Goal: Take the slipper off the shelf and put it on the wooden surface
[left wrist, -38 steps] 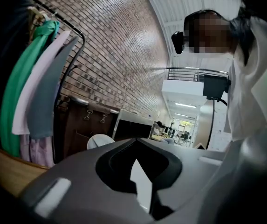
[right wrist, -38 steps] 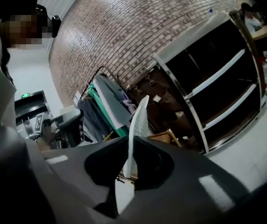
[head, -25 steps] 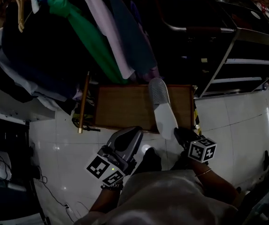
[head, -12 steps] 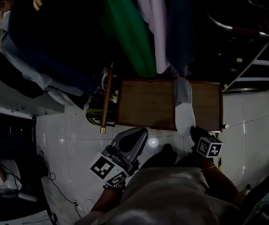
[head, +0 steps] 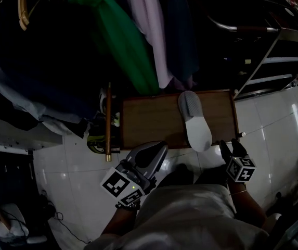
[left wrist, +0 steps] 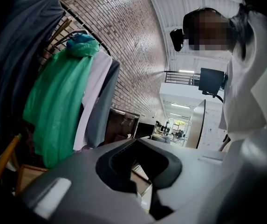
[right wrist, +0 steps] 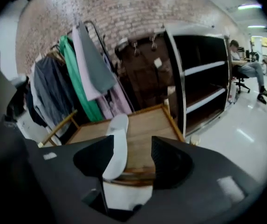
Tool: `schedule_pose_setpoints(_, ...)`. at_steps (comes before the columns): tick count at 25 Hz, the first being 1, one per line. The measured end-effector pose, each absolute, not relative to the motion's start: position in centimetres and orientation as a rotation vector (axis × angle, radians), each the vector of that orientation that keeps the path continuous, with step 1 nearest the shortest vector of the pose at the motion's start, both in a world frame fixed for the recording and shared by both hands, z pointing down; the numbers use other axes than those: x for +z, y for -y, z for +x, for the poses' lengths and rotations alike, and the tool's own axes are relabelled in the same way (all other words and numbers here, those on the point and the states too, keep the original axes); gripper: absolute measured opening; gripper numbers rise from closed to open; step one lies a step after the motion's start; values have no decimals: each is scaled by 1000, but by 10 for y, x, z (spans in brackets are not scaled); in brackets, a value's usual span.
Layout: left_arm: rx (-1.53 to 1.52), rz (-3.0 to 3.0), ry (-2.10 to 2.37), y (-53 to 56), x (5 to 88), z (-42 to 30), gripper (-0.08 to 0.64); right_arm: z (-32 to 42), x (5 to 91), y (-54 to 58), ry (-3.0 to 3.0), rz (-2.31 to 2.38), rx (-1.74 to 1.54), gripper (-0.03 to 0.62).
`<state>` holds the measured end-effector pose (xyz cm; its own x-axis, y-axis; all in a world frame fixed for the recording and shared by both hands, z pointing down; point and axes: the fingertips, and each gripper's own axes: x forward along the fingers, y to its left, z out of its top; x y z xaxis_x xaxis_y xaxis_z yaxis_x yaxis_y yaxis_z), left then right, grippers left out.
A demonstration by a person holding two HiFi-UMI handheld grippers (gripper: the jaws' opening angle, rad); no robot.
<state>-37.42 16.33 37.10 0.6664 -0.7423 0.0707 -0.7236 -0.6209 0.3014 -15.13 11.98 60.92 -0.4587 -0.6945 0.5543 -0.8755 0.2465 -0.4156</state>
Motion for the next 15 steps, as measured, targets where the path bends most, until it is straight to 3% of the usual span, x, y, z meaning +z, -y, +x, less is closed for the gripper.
schedule_pose_setpoints(8,-65,2664,1083,-166,332,-341,-3,-185,368,-130,2879,1282,521,235)
schedule_pose_setpoints(15,-80,2797,1024,-189,283,-295,-3,-234,300,-175,3026,1013,375,225)
